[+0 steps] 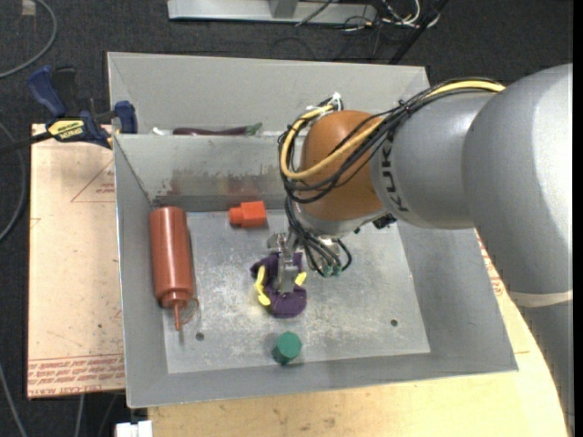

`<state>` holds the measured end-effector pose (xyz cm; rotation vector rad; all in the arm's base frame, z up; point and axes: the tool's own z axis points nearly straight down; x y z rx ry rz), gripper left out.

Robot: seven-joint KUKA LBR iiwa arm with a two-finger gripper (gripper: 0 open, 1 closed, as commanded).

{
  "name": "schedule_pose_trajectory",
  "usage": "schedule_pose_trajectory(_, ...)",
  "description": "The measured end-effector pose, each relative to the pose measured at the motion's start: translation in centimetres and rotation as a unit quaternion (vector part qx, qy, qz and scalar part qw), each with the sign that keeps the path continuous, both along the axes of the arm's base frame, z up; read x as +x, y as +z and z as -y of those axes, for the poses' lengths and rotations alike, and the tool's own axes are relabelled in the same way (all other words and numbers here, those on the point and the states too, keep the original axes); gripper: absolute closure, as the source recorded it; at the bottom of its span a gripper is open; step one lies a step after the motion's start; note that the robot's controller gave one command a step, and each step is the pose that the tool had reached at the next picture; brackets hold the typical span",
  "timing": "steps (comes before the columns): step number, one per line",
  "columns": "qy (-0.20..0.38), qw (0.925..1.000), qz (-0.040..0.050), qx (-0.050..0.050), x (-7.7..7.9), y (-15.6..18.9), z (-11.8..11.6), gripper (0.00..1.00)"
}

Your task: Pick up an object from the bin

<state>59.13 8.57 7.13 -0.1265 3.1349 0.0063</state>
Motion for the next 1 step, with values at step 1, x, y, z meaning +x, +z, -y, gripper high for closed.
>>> schedule_pose_trajectory(1,-0.014,0.9999,0.0051,0.001,0.63,16.08,-0.29,1.00)
